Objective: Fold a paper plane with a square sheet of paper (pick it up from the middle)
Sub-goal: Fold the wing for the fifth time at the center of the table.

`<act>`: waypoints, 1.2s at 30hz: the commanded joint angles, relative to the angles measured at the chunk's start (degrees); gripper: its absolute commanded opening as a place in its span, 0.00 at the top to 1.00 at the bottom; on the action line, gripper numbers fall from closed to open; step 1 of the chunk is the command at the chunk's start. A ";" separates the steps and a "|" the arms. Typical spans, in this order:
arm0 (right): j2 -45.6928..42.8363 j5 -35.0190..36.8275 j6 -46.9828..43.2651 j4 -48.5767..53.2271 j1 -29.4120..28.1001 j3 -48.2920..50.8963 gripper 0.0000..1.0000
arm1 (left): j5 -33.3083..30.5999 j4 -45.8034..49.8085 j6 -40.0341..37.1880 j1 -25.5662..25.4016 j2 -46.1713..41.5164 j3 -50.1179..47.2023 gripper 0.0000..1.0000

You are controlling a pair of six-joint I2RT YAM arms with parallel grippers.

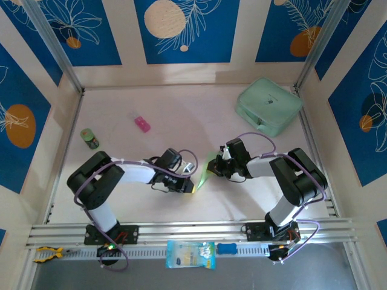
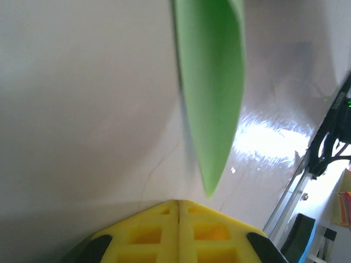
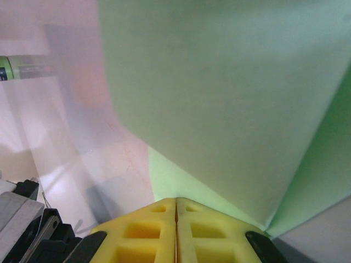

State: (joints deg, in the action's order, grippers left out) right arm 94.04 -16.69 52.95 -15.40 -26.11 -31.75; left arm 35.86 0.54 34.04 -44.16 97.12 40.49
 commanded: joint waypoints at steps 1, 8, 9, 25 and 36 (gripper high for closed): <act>1.63 3.94 -1.36 4.50 1.06 1.77 0.91 | -2.53 8.14 -1.04 -0.42 -3.87 0.47 0.93; 1.42 3.86 -1.31 4.43 1.06 1.92 0.91 | -3.35 5.78 0.87 -0.42 -5.67 7.16 0.93; 1.40 3.86 -1.32 4.37 1.05 1.93 0.91 | -2.96 4.61 1.48 -0.44 -5.05 8.11 0.93; 1.62 3.28 -0.92 3.93 1.05 1.84 0.91 | 0.64 1.46 3.34 -2.56 7.57 19.56 0.93; 1.66 3.31 -0.99 4.05 1.04 1.95 0.91 | -3.22 7.53 -0.03 -3.89 11.67 22.29 0.93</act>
State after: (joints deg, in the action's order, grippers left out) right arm 94.04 -16.78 52.95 -15.44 -26.00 -31.70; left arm 34.04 5.02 36.03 -47.77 107.37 61.63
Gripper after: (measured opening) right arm 0.092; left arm 0.069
